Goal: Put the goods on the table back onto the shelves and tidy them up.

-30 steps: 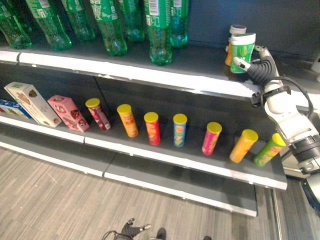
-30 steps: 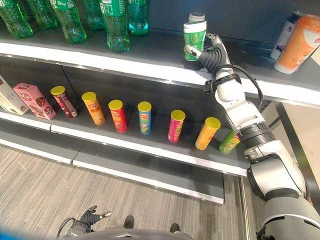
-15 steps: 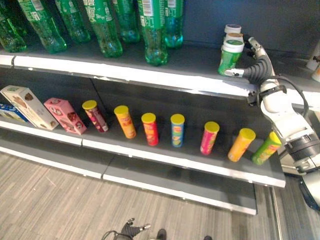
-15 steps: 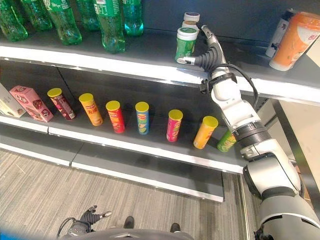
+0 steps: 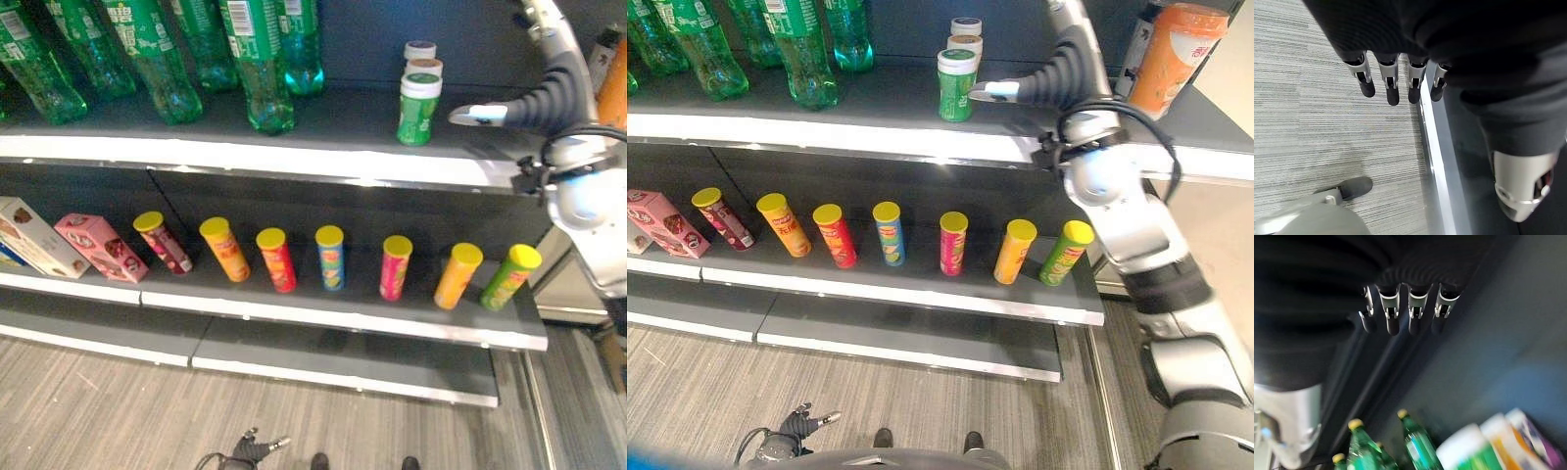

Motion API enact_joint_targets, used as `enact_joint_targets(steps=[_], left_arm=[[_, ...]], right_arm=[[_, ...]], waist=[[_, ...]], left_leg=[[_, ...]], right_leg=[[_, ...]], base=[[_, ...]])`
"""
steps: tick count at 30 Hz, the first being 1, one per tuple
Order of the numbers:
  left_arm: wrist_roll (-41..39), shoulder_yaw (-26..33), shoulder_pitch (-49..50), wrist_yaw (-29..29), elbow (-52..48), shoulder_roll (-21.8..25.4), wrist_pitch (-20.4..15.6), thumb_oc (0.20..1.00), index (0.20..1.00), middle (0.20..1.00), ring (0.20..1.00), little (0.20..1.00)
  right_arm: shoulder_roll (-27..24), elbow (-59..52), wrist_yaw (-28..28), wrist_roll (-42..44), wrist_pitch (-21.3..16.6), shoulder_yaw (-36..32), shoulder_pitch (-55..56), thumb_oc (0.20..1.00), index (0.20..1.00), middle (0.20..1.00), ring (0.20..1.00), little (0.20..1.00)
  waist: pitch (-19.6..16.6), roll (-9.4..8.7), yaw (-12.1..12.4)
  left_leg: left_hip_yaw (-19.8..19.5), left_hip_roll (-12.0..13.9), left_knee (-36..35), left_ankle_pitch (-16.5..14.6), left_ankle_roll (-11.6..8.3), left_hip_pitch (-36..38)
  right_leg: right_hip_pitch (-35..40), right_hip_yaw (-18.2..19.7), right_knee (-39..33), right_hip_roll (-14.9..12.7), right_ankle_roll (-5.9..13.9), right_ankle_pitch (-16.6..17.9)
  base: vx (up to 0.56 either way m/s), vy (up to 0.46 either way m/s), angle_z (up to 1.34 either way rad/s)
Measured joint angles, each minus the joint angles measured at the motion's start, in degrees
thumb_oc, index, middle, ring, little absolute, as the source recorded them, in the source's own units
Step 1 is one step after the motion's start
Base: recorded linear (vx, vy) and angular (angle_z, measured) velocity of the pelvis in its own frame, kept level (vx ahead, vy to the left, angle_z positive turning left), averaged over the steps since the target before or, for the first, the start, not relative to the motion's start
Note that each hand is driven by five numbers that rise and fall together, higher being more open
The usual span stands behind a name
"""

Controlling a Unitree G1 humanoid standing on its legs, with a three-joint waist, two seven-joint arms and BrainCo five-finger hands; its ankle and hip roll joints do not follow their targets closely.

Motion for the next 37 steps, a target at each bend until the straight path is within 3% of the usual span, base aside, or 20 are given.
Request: enact_joint_targets(steps=[8, 17, 21, 25, 27, 30, 32, 33, 35, 37], left_arm=[[0.49, 0.82, -1.16, -1.16, -0.03, 0.05, -0.16, 1.0, 1.0, 1.0, 1.0, 1.0], [1.0, 1.37, -0.31, -3.55, 0.06, 0.2, -0.97, 1.0, 1.0, 1.0, 1.0, 1.0], [1.01, 1.42, -0.61, -4.01, 0.29, 0.18, -2.12, 1.0, 1.0, 1.0, 1.0, 1.0], [1.13, 1.42, -0.88, -5.22, 0.08, 0.2, -2.5, 1.0, 1.0, 1.0, 1.0, 1.0], [1.14, 1.39, -0.76, -5.66, -0.05, 0.09, -2.5, 1.0, 1.0, 1.0, 1.0, 1.0], [1.15, 1.43, 0.43, -7.23, -2.04, 0.39, -2.66, 1.0, 1.0, 1.0, 1.0, 1.0], [1.16, 1.0, 0.45, -8.12, -2.36, 0.3, -2.78, 1.0, 1.0, 1.0, 1.0, 1.0], [1.25, 0.43, 0.43, -8.9, -2.36, 0.0, -2.77, 1.0, 1.0, 1.0, 1.0, 1.0], [2.63, -1.31, 0.42, -9.06, -2.35, 0.06, -2.74, 1.0, 1.0, 1.0, 1.0, 1.0], [3.15, -3.81, -0.03, -10.01, -2.43, -0.12, -2.72, 1.0, 1.0, 1.0, 1.0, 1.0]], right_arm=[[-13.12, -8.7, 5.5, 0.69, -5.32, -2.07, 5.39, 1.0, 1.0, 1.0, 1.0, 1.0], [-19.09, -14.15, 14.92, 9.5, -9.07, -20.09, 33.25, 1.0, 1.0, 1.0, 1.0, 1.0], [-13.91, -13.34, 18.99, 18.6, -9.48, -27.19, 42.33, 1.0, 1.0, 1.0, 1.0, 1.0], [-10.01, -11.43, 24.42, 28.43, -8.33, -30.19, 51.94, 1.0, 1.0, 1.0, 1.0, 1.0], [-7.41, -10.92, 27.01, 31.28, -6.94, -30.0, 54.95, 1.0, 1.0, 1.0, 1.0, 1.0], [-6.8, -9.99, 36.5, 38.05, -1.87, -29.88, 66.22, 1.0, 1.0, 1.0, 1.0, 1.0], [-4.9, -2.64, 39.56, 38.61, -0.18, -24.31, 66.4, 1.0, 1.0, 1.0, 1.0, 1.0], [-1.4, 6.02, 40.33, 38.47, 2.19, -19.16, 65.03, 1.0, 1.0, 1.0, 1.0, 1.0], [1.93, 18.87, 41.19, 37.66, 3.01, -11.76, 62.07, 1.0, 1.0, 1.0, 1.0, 1.0], [5.83, 33.45, 41.26, 31.73, 4.91, -4.06, 59.08, 1.0, 1.0, 1.0, 1.0, 1.0]], waist=[[0.13, -1.85, -3.17], [0.78, -4.48, -8.22], [0.81, -4.75, -10.64], [0.67, -4.38, -11.54], [0.63, -4.24, -11.87], [0.76, -3.74, -12.01], [0.75, -3.74, -11.88], [0.85, -3.54, -11.69], [0.83, -3.07, -10.87], [0.87, -2.32, -9.76]], left_leg=[[3.09, 0.3, 0.0, -0.62, -0.12, 0.56], [8.3, -0.13, -0.01, -1.6, 0.26, 0.44], [10.7, -0.18, -0.01, -2.14, 0.4, 0.66], [11.15, -0.17, -0.01, -2.44, 0.41, 0.88], [11.77, -0.17, -0.01, -2.47, 0.43, 0.65], [12.01, -0.13, -0.02, -2.49, 0.42, 0.59], [11.97, -0.2, -0.02, -2.49, 0.44, 0.61], [11.86, -0.26, -0.02, -2.58, 0.47, 0.57], [11.58, -0.29, -0.02, -2.59, 0.5, 0.58], [10.56, -0.33, -0.02, -2.62, 0.82, 0.55]], right_leg=[[-1.14, 2.89, 0.03, 0.27, 0.36, 0.27], [-4.11, 8.33, 0.25, 0.01, 1.08, 1.36], [-4.98, 10.45, 0.12, 0.05, 1.31, 1.59], [-5.12, 11.0, 0.11, 0.1, 1.37, 1.53], [-5.66, 11.56, 0.21, 0.15, 1.35, 1.61], [-5.67, 11.6, 0.13, 0.09, 1.48, 1.7], [-5.63, 11.59, 0.11, -0.01, 1.47, 1.72], [-5.65, 11.59, 0.02, -0.12, 1.49, 1.76], [-5.55, 11.35, 0.0, -0.2, 1.5, 1.77], [-4.95, 10.19, 0.0, -0.32, 1.58, 1.66]], base=[[0.01, 0.051, -0.22], [0.0, 0.063, -0.31], [0.01, 0.036, -0.27], [0.01, 0.024, -0.1], [0.01, 0.003, -0.12], [0.0, -0.008, -0.02], [0.0, -0.001, 0.02], [0.0, 0.0, 0.0], [0.0, -0.011, 0.04], [-0.02, -0.039, 0.25]])
